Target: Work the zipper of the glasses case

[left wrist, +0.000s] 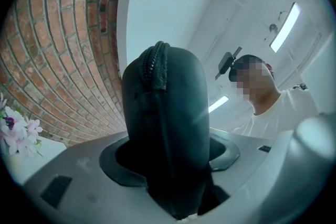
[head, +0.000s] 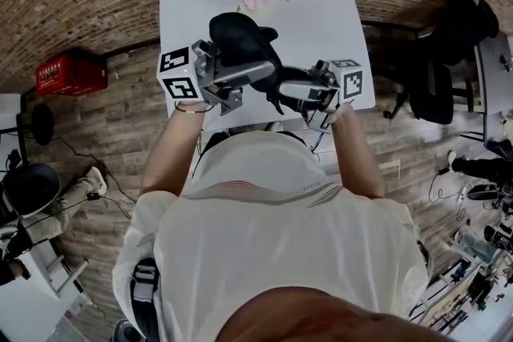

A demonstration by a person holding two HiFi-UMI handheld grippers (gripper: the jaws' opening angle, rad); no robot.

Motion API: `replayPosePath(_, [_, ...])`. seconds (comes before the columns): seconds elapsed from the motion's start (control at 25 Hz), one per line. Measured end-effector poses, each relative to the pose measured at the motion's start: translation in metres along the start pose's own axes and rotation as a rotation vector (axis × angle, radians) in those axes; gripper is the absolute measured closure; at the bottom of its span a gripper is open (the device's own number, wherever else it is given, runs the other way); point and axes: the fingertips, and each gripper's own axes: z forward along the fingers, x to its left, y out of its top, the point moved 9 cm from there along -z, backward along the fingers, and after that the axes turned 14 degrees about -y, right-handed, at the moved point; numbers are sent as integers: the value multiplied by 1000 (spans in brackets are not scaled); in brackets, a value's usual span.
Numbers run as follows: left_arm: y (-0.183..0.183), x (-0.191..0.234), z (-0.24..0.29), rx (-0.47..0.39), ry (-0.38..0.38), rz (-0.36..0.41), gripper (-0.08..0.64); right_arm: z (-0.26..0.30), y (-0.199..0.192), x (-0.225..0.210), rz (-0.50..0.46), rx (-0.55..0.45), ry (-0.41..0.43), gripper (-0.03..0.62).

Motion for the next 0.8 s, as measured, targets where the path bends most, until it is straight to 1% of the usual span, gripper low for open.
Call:
replayPosePath(0.08, [10,1,-7,-31,49,20,272,-10,5,2,-82,-42,-52,230])
replayPosePath(0.16, [18,2,-13,-42,103,39,272,-22,14,6,-168,-127,-117,241])
replayPosePath(0.32, [28,2,-21,-103,177,46,272,-43,31,14,-332,-322,-301,310])
replayPosePath(0.4, [32,1,-22,-109,227,65,272,-47,33,20,-425,-367,-409,382])
replayPosePath(0.44, [33,0,-22,-105,259,80,272,-46,33,24,-490,-368,-471,404])
replayPosePath(0.52, [36,-2,-23,-110,315,99,272,-41,31,32,-661,-342,-612,440])
replayPosePath(0.6, [40,-2,-24,-145,345,95,271,-35,28,37,-834,-305,-741,442])
replayPosePath(0.64, [43,-1,-25,-164,355,89,272,-33,27,38,-892,-290,-779,454])
replayPosePath(0.68, [45,-1,-25,-177,364,86,272,-31,27,38,-924,-283,-796,462])
replayPosePath(0.8, [49,0,-27,-183,406,102,272,-30,27,39,-942,-283,-803,462])
